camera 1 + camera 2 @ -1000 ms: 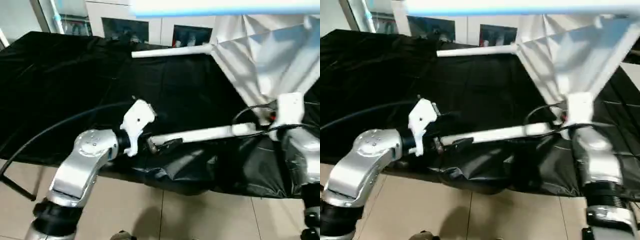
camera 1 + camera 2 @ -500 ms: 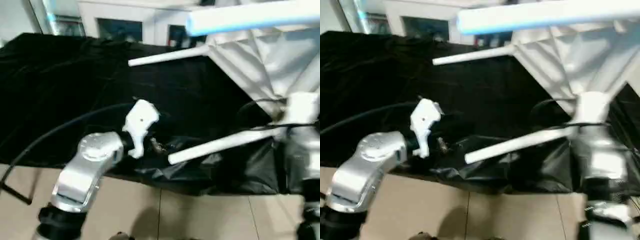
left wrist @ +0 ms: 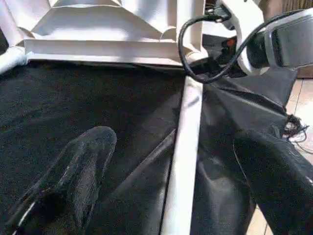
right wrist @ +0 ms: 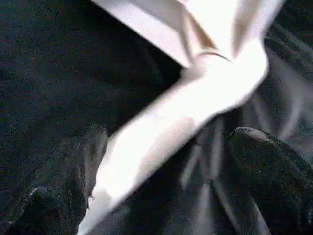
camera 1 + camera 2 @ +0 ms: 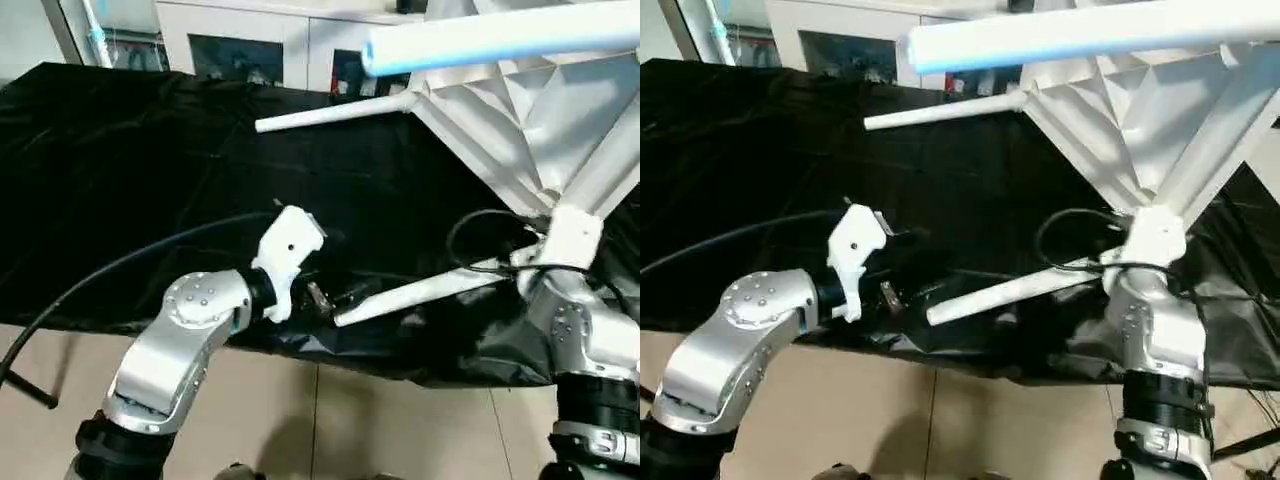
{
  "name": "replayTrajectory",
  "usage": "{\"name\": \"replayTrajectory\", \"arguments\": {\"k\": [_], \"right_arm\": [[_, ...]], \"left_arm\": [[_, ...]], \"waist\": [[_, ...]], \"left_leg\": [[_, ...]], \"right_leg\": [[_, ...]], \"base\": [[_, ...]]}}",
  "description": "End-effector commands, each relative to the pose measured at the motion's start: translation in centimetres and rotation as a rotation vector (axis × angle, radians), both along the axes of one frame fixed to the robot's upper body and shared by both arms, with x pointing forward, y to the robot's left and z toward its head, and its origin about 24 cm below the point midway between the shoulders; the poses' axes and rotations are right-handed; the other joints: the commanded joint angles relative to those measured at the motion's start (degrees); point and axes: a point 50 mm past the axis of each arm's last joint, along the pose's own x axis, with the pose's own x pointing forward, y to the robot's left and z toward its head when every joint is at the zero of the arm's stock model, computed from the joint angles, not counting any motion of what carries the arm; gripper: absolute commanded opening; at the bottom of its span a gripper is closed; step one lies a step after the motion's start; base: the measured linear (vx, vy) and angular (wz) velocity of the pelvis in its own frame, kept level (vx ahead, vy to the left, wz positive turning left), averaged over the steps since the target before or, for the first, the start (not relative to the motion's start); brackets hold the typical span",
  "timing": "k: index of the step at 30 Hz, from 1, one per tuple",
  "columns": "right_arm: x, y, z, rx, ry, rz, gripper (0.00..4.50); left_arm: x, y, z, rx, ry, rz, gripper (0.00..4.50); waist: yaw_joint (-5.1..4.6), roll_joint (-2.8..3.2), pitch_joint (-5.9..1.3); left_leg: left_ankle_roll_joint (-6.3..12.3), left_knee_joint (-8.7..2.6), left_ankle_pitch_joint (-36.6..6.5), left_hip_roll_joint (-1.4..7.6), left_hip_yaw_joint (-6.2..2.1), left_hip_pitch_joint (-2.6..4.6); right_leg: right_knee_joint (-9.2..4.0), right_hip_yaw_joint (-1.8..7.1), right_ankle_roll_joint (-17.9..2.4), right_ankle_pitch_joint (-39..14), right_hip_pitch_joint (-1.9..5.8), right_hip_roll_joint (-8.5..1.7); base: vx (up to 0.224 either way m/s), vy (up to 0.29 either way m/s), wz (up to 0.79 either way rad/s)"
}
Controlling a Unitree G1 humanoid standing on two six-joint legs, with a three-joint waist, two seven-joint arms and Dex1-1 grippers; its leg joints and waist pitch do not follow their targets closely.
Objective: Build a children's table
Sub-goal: Flip table
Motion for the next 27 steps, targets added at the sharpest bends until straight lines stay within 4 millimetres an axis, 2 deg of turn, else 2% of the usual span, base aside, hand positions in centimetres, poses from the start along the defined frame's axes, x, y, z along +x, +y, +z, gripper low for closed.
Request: {"name": "replayTrajectory", "arguments": {"k": [1,6,9,13,14,15,16,20,21,22,27], "right_arm": [[0.3,-0.2,0.6,0.007,-0.009,-0.042,4.46],[1.2,0.5,-0.6,0.043,0.05,-0.002,4.46],[2.4,1.0,-0.9,0.061,0.071,0.024,4.46],[3.4,1.3,-1.3,0.104,0.135,-0.013,4.46],[3.5,1.3,-1.3,0.107,0.135,-0.015,4.46],[3.6,1.3,-1.3,0.109,0.136,-0.016,4.46],[3.7,1.3,-1.6,0.123,0.167,-0.022,4.46],[3.7,1.4,-2.4,0.139,0.217,-0.034,4.46],[3.6,1.3,-2.7,0.148,0.241,-0.045,4.46],[3.5,1.3,-2.9,0.154,0.252,-0.048,4.46],[3.3,1.1,-3.8,0.184,0.297,-0.054,4.46]], "left_arm": [[-0.2,-0.3,0.5,0.004,-0.025,-0.015,4.5],[-0.2,-0.3,0.6,0.013,-0.033,-0.019,4.5],[-0.3,-0.4,0.7,0.027,-0.043,-0.036,4.5],[-0.5,-0.4,1.0,0.046,-0.053,-0.068,4.5],[-0.5,-0.4,1.0,0.047,-0.053,-0.069,4.5],[-0.5,-0.4,1.0,0.049,-0.054,-0.074,4.5],[-0.6,-0.4,1.0,0.049,-0.053,-0.071,4.5],[-0.6,-0.3,1.0,0.054,-0.052,-0.066,4.5],[-0.7,-0.2,1.0,0.056,-0.051,-0.067,4.5],[-0.7,-0.2,1.0,0.057,-0.05,-0.068,4.5],[-0.7,-0.1,1.0,0.06,-0.047,-0.067,4.5]], "waist": [[0.12,-0.95,-4.22],[-0.36,-0.88,-4.21],[-0.11,-0.82,-4.33],[-0.05,-1.08,-4.5],[-0.09,-1.43,-4.53],[0.08,-1.29,-4.51],[0.23,-1.55,-4.51],[0.17,-1.41,-4.46],[0.09,-1.99,-4.37],[0.12,-1.82,-4.39],[0.29,-2.07,-4.41]], "left_leg": [[-0.91,-4.19,-4.6,3.1,-1.06,0.66],[-1.37,-4.09,-6.0,3.05,-1.03,0.75],[-1.57,-4.07,-5.8,3.11,-0.99,0.81],[-1.56,-3.86,-4.8,3.1,-0.9,0.82],[-1.39,-3.85,-4.6,3.06,-0.84,0.77],[-1.26,-3.82,-4.3,3.01,-0.8,0.76],[-0.93,-3.78,-3.5,3.02,-0.72,0.76],[-1.44,-3.84,-4.3,3.05,-0.76,0.82],[-1.58,-3.9,-4.8,3.08,-0.72,0.82],[-1.85,-3.92,-5.6,3.05,-0.75,0.89],[-2.6,-3.95,-6.8,3.14,-0.76,0.96]], "right_leg": [[-3.79,2.13,-8.3,-6.3,2.54,-3.92],[-3.91,2.08,-8.9,-8.4,2.36,-3.9],[-3.8,2.08,-9.3,-7.5,2.39,-3.88],[-3.45,2.01,-10.2,-6.2,2.47,-3.95],[-3.44,1.98,-10.3,-6.0,2.5,-3.89],[-3.38,2.01,-10.3,-5.7,2.51,-3.89],[-3.26,1.99,-10.3,-4.5,2.47,-3.83],[-3.27,1.9,-10.3,-4.9,2.42,-3.79],[-3.37,1.89,-10.1,-5.4,2.34,-3.76],[-3.41,1.89,-10.1,-6.3,2.33,-3.8],[-3.46,1.86,-9.6,-6.6,2.2,-3.78]], "base": [[0.0,0.0,0.0],[0.0,0.0,0.0],[0.0,0.0,0.0],[0.0,0.0,0.0],[0.0,0.0,0.0],[0.0,0.0,0.0],[0.0,0.0,0.0],[0.0,0.0,0.0],[0.0,0.0,0.0],[0.0,0.0,0.0],[0.0,0.0,0.0]]}}
